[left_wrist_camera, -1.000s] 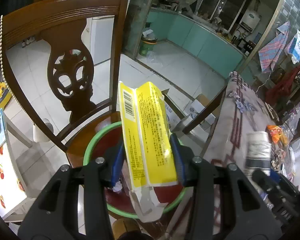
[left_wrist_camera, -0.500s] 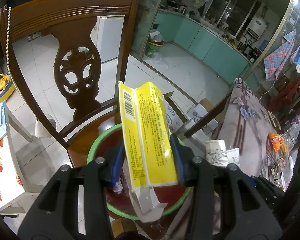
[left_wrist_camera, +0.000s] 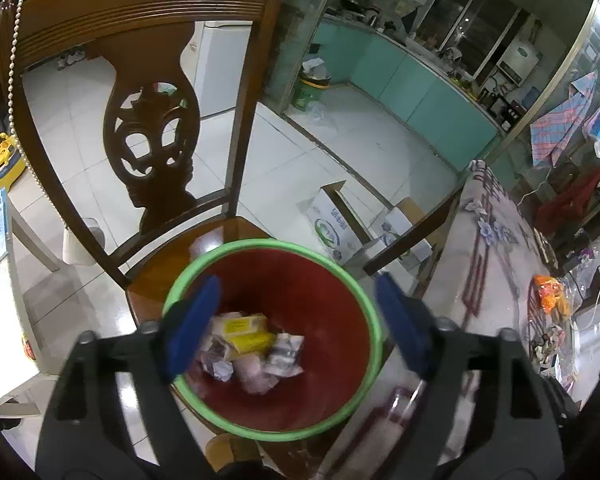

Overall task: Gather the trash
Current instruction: 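Grasp the clear plastic bag with the left gripper while the right grasps crumpled paper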

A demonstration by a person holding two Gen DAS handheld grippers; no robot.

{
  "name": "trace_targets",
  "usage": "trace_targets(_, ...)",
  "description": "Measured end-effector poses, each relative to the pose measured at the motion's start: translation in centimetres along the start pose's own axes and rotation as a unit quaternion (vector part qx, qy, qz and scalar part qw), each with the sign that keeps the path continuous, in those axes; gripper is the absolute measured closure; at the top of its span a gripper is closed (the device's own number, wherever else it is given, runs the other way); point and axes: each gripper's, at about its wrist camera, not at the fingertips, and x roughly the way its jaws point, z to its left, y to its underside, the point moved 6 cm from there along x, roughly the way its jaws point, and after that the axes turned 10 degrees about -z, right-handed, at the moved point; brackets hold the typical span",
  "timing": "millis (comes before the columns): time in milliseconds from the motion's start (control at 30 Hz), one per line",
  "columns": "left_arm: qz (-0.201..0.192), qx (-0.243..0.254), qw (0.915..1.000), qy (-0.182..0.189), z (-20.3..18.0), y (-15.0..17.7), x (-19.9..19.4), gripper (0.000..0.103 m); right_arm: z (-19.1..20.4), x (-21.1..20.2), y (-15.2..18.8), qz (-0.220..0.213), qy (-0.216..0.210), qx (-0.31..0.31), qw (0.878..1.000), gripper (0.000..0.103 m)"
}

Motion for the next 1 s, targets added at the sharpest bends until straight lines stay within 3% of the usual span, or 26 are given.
trace_targets(100, -0.001, 0.003, 1.0000, 0.002, -0.7, 0.2, 0.0, 0.012, -3.8, -3.2, 0.7, -0.008, 0.029, 0.020, 0.999, 0.024)
trace_targets(200, 0.001, 0.009, 0.9999, 0.008, -1.9, 0.5, 0.0, 0.010, -7.2, -6.2, 1.0, -0.013, 0.060, 0.035, 0.998, 0.016)
trace_targets(300, 0.005, 0.019, 0.9997, 0.017, -3.5, 0.9, 0.0, 0.009, -11.8, -10.1, 1.7, -0.019, 0.098, 0.062, 0.993, 0.014)
trace_targets(433, 0.000, 0.050, 0.9984, 0.027, -6.9, 1.5, -0.3, 0.009, -19.1, -16.2, 2.8, -0.032, 0.155, 0.105, 0.982, 0.010)
trace_targets(533, 0.004, 0.072, 0.9963, 0.048, -10.3, 2.3, -0.5, 0.009, -24.2, -18.7, 4.4, -0.001, 0.164, 0.151, 0.975, 0.007)
trace_targets(633, 0.011, 0.099, 0.9926, 0.070, -13.8, 3.6, -0.6, 0.009, -28.8, -21.0, 6.9, 0.003, 0.192, 0.195, 0.962, 0.007)
trace_targets(733, 0.024, 0.134, 0.9855, 0.102, -18.0, 5.5, -0.8, 0.009, -32.2, -21.9, 9.9, 0.008, 0.229, 0.234, 0.945, 0.007)
trace_targets(867, 0.055, 0.194, 0.9649, 0.168, -24.2, 9.6, -1.6, 0.009, -33.9, -21.7, 12.9, 0.030, 0.176, 0.321, 0.930, 0.007)
trace_targets(933, 0.070, 0.216, 0.9555, 0.188, -26.5, 11.4, -1.7, 0.008, -34.0, -21.4, 13.1, 0.030, 0.170, 0.332, 0.927, 0.007)
trace_targets(1000, 0.091, 0.229, 0.9464, 0.209, -28.6, 13.6, -1.8, 0.007, -33.5, -21.6, 12.1, 0.016, 0.179, 0.308, 0.934, 0.007)
